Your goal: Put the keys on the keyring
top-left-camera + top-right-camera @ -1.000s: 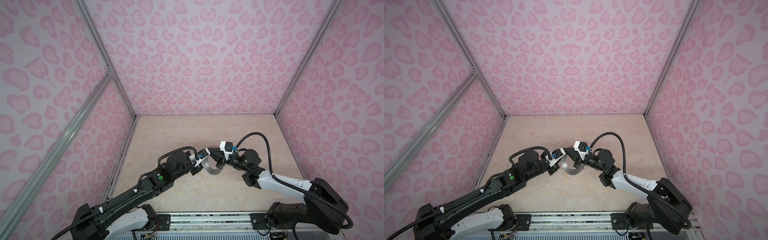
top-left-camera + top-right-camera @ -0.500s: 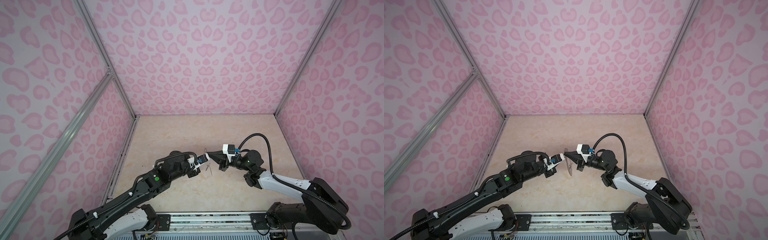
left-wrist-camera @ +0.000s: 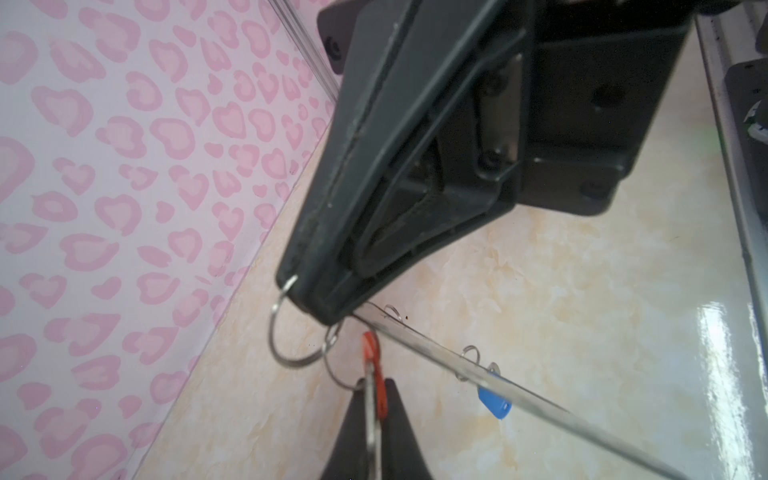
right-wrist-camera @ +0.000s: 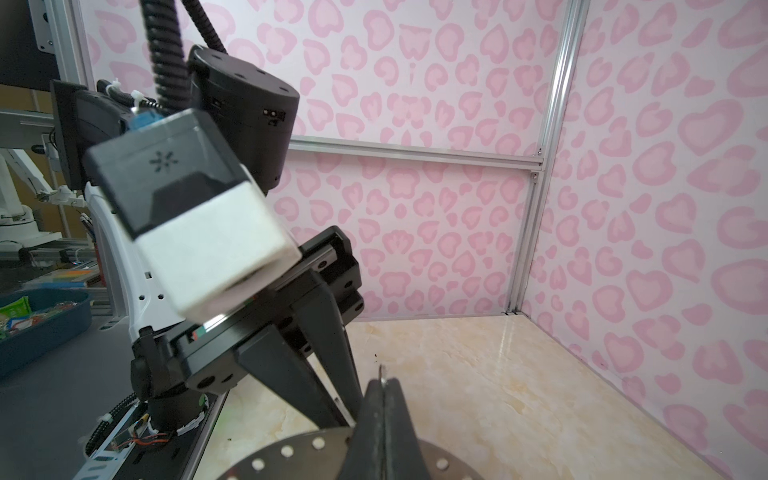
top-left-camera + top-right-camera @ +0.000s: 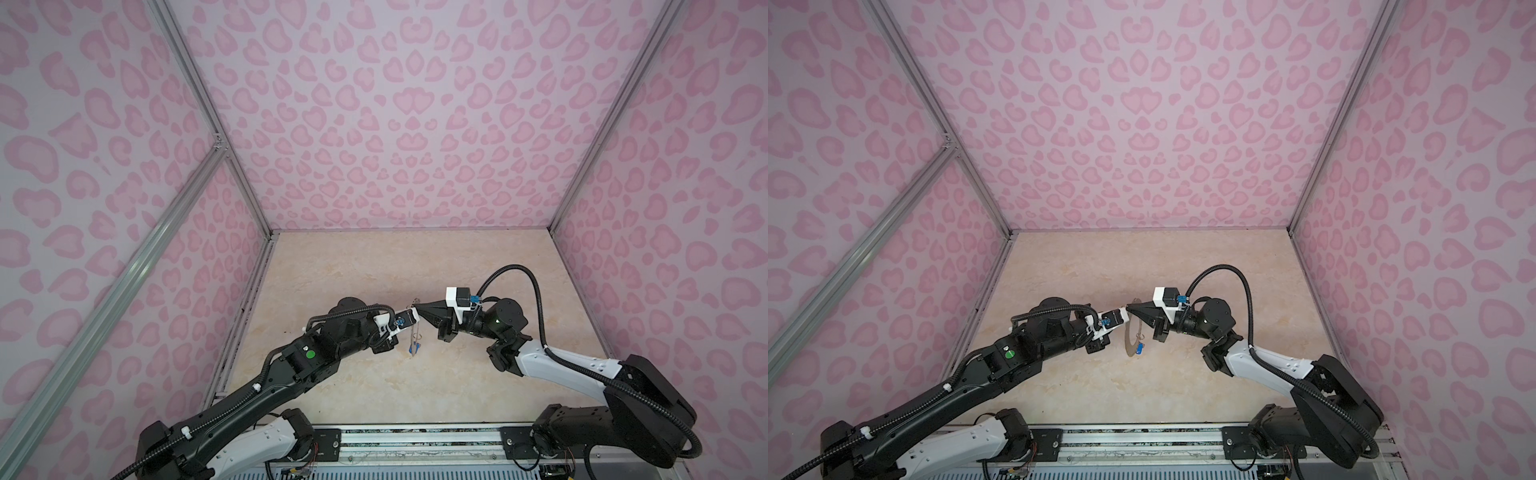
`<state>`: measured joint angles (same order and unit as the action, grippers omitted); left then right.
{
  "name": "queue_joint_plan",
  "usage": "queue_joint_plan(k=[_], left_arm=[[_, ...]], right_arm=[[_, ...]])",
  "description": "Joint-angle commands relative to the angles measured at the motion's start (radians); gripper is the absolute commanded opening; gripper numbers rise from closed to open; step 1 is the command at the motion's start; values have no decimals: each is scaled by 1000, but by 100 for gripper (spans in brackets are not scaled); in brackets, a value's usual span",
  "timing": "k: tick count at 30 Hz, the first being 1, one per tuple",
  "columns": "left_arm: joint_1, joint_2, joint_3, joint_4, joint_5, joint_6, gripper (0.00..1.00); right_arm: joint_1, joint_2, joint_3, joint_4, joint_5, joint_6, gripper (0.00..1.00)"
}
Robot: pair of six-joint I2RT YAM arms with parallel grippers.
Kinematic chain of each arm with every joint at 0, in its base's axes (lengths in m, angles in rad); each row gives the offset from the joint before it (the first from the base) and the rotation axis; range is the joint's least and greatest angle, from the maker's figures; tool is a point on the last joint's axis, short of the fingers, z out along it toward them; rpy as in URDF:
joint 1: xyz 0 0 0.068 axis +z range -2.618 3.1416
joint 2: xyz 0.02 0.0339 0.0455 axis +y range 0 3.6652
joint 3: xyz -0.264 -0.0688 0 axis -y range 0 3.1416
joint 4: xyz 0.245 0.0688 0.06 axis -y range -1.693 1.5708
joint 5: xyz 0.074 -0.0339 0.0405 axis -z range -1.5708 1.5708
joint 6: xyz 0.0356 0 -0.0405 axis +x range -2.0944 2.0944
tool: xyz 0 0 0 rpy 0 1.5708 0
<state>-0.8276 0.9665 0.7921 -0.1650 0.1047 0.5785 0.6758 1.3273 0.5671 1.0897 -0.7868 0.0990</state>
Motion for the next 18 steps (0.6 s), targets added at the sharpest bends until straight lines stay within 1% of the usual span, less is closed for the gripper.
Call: queue_joint_plan(k=[1,5,7,13,16,18], left_arm=[[-1,1,-3,1,6,0,30],[7,-39,-45,45,22,-32,38],[24,-60,-57,54,50,-52,42],[101,-110,-78,66,185,-117,43],[138,-107,-79,68,288,-147,42],[150,-92,-76,68,337,-152,41]], right_arm=[[1,-5,7,33,16,18,0],[-2,1,11,40,-24,26,0],[-5,8,13,65,-49,42,0],[-19,56,35,161,-146,132,0],[-18,69,49,175,-175,149,0],[-16,71,58,167,-195,149,0]])
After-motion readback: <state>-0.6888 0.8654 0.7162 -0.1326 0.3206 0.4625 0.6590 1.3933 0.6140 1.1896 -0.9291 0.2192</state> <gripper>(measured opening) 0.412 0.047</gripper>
